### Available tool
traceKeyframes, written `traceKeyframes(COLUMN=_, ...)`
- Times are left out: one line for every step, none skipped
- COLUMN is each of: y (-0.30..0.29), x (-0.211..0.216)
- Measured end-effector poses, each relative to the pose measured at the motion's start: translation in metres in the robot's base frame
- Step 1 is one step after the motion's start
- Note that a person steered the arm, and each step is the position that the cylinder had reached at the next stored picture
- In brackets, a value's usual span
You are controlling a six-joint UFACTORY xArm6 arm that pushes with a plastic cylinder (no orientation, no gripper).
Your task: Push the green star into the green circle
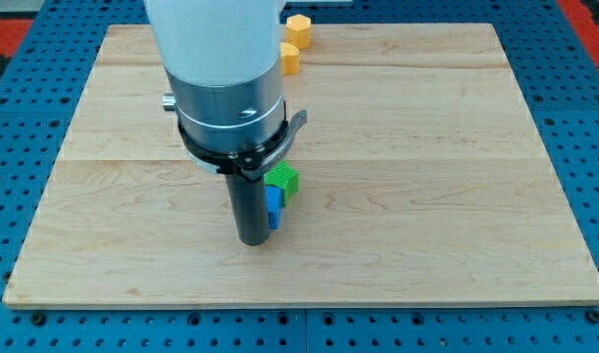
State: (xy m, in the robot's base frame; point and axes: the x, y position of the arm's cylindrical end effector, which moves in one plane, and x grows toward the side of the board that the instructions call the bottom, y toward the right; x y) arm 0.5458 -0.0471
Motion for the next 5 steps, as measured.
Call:
traceKeyframes(y=0.015, x=0.0)
traceKeyframes(y=0.018, x=0.003)
traceKeyframes(y=0.036, x=0.026)
traceKeyframes(y=0.079, x=-0.013)
traceKeyframes(y=0.083, x=-0.061)
